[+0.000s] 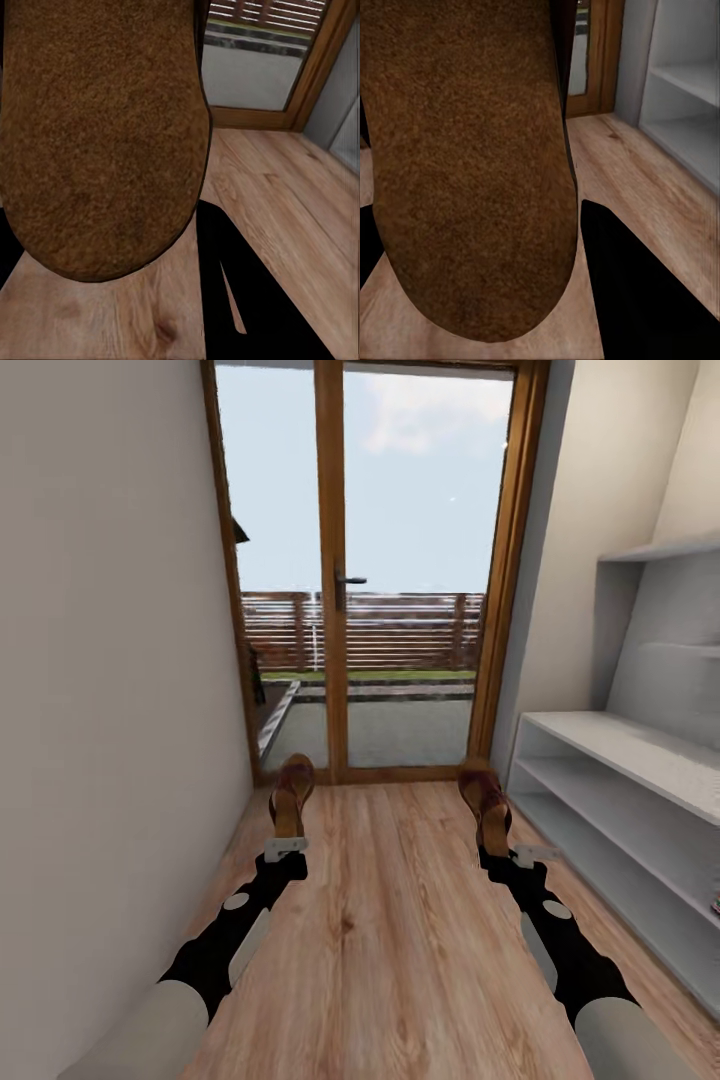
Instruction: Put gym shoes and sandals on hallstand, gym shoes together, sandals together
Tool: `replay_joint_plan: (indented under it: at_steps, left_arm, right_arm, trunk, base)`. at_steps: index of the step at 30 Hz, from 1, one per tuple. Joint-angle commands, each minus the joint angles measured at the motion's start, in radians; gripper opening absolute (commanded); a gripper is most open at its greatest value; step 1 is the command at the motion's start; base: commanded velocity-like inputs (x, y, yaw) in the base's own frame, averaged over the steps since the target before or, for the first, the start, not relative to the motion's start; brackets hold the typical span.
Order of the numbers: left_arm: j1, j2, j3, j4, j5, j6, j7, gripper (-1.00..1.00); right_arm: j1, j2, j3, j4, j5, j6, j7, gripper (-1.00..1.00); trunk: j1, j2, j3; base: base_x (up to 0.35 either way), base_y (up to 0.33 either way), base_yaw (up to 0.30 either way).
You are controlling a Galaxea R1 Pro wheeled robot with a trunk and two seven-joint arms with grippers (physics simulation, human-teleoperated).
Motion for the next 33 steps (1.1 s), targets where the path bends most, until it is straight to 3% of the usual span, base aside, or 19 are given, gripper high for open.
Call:
replay_joint_plan:
  at_steps: [1,25,33]
  left_arm:
    - [-0.001,0.0,-0.002,0.001,0.007,-0.003,-0.002,-1.0]
    - [-0.001,0.0,-0.002,0.001,0.007,-0.003,-0.002,-1.0]
    - [-0.001,0.0,-0.002,0.001,0.007,-0.003,-0.002,-1.0]
  right_arm:
    - [-0.001,0.0,-0.001,0.0,-0.008,-0.003,0.003,-1.0]
    - [0.0,0.0,0.0,0.003,-0.008,-0.003,0.003,-1.0]
    - [-0.001,0.0,0.001,0.003,-0.008,-0.003,0.003,-1.0]
  trunk:
    - [0.0,0.0,-0.001]
    - [0.0,0.0,-0.001]
    - [0.0,0.0,-0.001]
  base:
    - [0.347,0.0,-0.265]
    - [0.347,0.0,-0.265]
    - [0.347,0.029,-0.052]
